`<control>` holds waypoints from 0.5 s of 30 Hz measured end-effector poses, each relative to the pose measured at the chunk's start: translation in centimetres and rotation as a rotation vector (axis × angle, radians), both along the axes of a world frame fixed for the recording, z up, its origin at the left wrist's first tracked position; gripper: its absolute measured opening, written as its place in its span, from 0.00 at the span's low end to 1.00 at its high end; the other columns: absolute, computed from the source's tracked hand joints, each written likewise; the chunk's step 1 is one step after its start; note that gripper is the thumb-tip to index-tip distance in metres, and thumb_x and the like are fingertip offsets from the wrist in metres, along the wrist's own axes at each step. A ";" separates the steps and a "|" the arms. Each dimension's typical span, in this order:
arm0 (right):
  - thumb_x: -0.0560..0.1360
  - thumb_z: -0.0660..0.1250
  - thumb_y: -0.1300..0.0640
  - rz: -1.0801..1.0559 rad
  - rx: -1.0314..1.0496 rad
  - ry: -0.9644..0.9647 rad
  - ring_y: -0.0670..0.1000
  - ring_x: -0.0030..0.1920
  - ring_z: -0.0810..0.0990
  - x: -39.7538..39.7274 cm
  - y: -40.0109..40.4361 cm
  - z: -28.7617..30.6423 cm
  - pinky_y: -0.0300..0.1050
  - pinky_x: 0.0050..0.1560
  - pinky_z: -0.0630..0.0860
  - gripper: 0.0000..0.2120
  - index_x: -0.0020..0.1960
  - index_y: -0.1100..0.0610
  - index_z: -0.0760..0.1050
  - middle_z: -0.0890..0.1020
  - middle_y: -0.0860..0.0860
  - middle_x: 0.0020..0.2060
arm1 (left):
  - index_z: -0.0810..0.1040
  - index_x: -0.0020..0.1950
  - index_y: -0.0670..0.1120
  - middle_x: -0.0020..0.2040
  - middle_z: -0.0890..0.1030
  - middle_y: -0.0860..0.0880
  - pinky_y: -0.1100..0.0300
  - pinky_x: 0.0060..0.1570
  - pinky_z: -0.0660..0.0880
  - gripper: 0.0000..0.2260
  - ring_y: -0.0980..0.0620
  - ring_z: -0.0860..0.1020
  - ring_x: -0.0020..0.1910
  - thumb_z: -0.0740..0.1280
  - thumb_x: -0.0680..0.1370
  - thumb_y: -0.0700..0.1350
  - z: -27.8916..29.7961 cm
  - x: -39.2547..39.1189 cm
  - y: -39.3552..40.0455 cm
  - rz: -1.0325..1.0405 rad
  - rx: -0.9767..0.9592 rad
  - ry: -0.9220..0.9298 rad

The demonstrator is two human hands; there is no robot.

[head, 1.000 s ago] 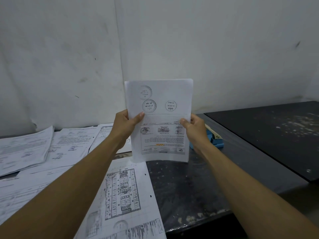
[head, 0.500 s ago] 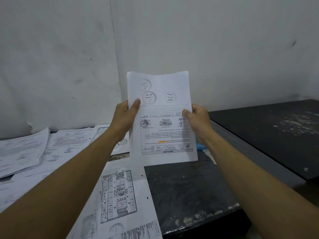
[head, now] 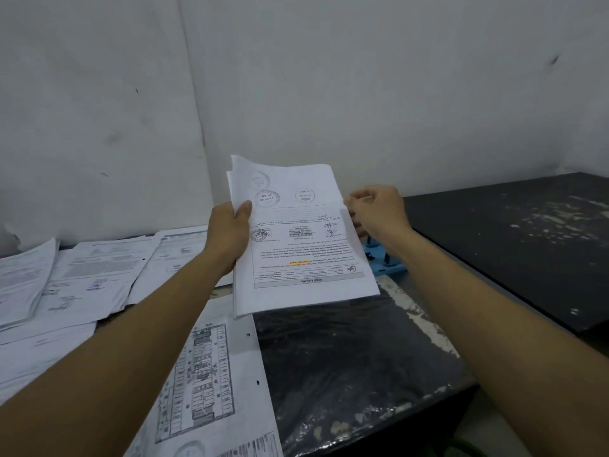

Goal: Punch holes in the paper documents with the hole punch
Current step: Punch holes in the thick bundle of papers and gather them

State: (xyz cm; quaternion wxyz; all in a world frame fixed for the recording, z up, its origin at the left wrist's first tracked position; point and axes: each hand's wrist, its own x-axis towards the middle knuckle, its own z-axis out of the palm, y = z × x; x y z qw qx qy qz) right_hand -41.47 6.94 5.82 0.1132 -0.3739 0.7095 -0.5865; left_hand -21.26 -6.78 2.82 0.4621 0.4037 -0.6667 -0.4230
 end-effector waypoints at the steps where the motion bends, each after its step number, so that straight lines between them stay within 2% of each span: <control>1: 0.77 0.70 0.61 0.000 0.012 0.022 0.53 0.37 0.86 -0.3 -0.1 0.0 0.46 0.33 0.83 0.04 0.52 0.59 0.81 0.85 0.54 0.43 | 0.78 0.54 0.43 0.45 0.82 0.48 0.57 0.38 0.77 0.11 0.48 0.82 0.45 0.60 0.84 0.49 -0.5 -0.2 -0.2 0.009 0.019 -0.004; 4: 0.76 0.69 0.64 0.011 0.048 0.075 0.53 0.33 0.86 -1.3 -0.7 0.1 0.48 0.33 0.84 0.05 0.52 0.59 0.80 0.85 0.55 0.41 | 0.78 0.58 0.42 0.48 0.82 0.47 0.59 0.37 0.75 0.13 0.48 0.81 0.44 0.60 0.84 0.49 -1.9 -0.9 -0.7 0.022 0.069 -0.042; 7: 0.76 0.69 0.66 0.023 0.050 0.097 0.54 0.32 0.86 -2.1 -1.4 -0.2 0.49 0.33 0.84 0.06 0.52 0.60 0.80 0.85 0.57 0.39 | 0.77 0.56 0.42 0.50 0.83 0.44 0.50 0.45 0.80 0.13 0.44 0.82 0.46 0.60 0.84 0.50 -3.0 -1.6 -1.3 0.031 0.123 -0.072; 9: 0.76 0.68 0.67 0.013 0.033 0.149 0.54 0.31 0.85 -2.9 -2.0 -0.4 0.51 0.33 0.84 0.06 0.50 0.61 0.80 0.84 0.57 0.39 | 0.77 0.56 0.41 0.50 0.82 0.43 0.50 0.46 0.79 0.14 0.44 0.81 0.46 0.60 0.84 0.50 -3.6 -2.0 -1.7 0.034 0.149 -0.084; 11: 0.76 0.67 0.67 -0.035 -0.016 0.242 0.53 0.31 0.85 -3.8 -2.5 -0.6 0.52 0.35 0.84 0.06 0.48 0.59 0.80 0.84 0.55 0.37 | 0.77 0.56 0.42 0.50 0.82 0.44 0.55 0.43 0.77 0.13 0.46 0.80 0.44 0.59 0.84 0.49 -4.3 -2.6 -1.9 0.028 0.161 -0.098; 15: 0.73 0.65 0.66 -0.179 -0.055 0.443 0.45 0.37 0.81 -6.1 -3.5 -1.2 0.46 0.44 0.83 0.08 0.45 0.58 0.82 0.82 0.48 0.37 | 0.76 0.60 0.40 0.51 0.79 0.44 0.54 0.47 0.74 0.14 0.44 0.78 0.47 0.59 0.84 0.48 -5.5 -4.2 -1.9 0.027 0.162 -0.167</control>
